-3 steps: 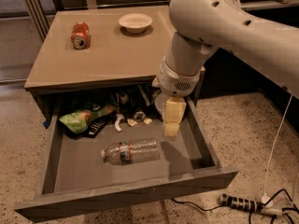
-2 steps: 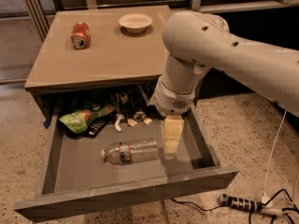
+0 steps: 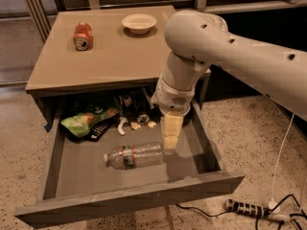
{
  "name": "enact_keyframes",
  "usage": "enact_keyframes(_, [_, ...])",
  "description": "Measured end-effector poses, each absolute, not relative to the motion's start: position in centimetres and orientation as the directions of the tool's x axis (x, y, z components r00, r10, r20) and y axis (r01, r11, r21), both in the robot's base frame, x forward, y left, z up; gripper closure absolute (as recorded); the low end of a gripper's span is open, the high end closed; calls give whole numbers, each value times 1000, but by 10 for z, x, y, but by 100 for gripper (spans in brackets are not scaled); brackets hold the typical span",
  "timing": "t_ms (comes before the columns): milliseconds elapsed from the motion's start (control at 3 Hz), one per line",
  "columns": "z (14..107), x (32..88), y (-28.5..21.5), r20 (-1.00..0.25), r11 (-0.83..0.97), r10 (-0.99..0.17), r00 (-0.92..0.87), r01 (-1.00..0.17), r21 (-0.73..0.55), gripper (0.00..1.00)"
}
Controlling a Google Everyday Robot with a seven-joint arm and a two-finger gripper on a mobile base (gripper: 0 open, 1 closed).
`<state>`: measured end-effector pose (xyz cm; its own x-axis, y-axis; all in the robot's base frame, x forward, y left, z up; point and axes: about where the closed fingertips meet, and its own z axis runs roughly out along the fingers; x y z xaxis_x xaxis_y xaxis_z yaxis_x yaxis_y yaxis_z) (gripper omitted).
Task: Pick water bottle from top drawer and place on counter
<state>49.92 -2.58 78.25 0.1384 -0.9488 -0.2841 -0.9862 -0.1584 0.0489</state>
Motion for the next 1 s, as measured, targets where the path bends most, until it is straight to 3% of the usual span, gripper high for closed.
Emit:
enact_keyframes(333, [782, 499, -26, -284, -159, -949, 138, -986, 49, 9])
enact_keyframes(667, [782, 499, -26, -284, -159, -949, 138, -986, 49, 5])
enact_keyframes(1000, [782, 499, -26, -284, -159, -949, 138, -986, 49, 8])
